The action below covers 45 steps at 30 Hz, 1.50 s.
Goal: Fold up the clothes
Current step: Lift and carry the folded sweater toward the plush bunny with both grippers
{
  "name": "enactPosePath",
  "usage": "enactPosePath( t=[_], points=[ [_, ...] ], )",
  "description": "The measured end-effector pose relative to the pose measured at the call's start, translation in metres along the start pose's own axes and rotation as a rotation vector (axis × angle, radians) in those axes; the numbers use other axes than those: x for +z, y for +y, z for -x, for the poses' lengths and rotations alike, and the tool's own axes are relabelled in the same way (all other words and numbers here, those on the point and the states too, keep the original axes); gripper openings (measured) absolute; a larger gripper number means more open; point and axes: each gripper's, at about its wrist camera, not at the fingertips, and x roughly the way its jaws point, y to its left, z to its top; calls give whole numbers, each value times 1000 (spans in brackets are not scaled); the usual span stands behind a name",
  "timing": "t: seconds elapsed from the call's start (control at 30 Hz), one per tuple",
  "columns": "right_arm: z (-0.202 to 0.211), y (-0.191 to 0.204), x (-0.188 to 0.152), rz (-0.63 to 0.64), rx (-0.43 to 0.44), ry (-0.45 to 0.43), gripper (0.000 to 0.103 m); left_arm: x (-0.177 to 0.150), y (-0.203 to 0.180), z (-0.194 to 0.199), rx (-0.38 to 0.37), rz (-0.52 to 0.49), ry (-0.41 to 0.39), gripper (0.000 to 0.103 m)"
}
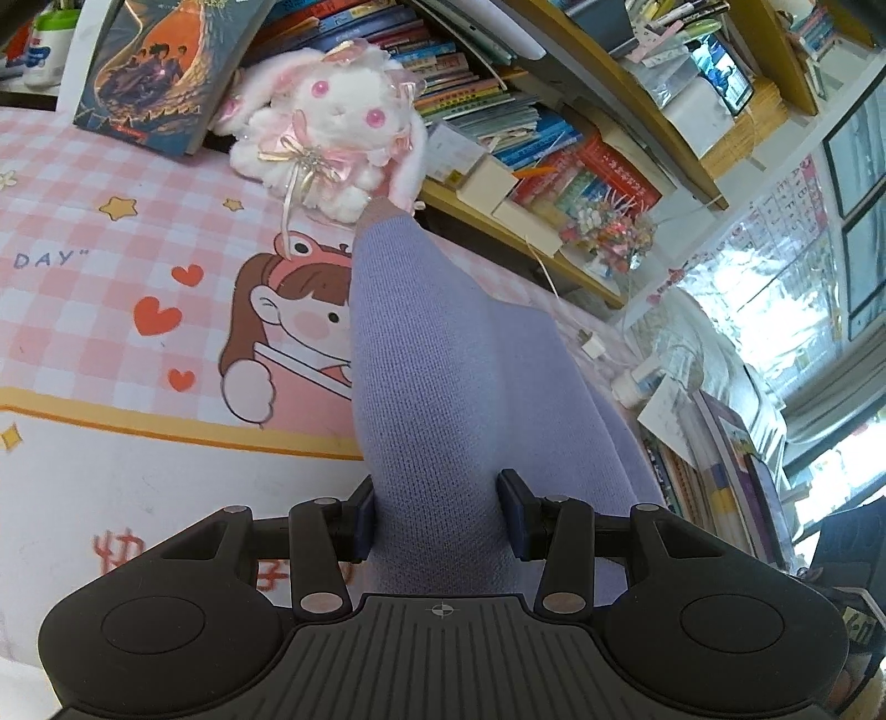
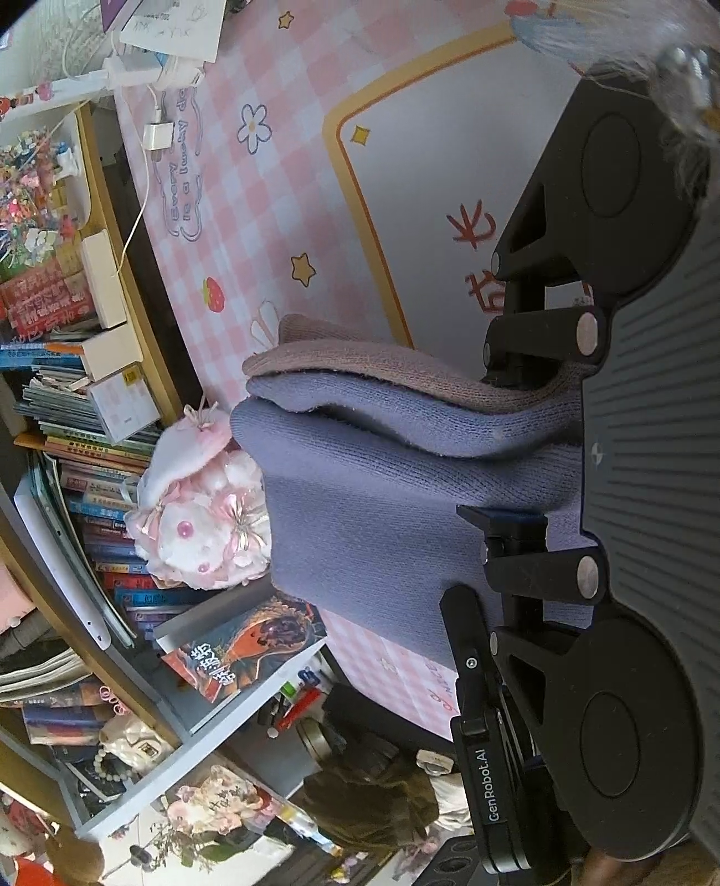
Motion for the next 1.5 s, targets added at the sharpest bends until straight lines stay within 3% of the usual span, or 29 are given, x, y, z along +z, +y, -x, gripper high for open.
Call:
enactPosePath(
  t=[0.53, 1.1, 1.5],
  points=[
    [-45, 101, -24, 22, -40, -8, 32, 29, 84, 48, -41, 13, 14, 43],
    [-97, 189, -39, 102, -32, -2, 32, 47, 165, 96, -33, 51, -34, 43],
    [-146, 212, 1, 168, -55, -11, 32, 96, 199, 70, -56, 87, -68, 43]
  ],
)
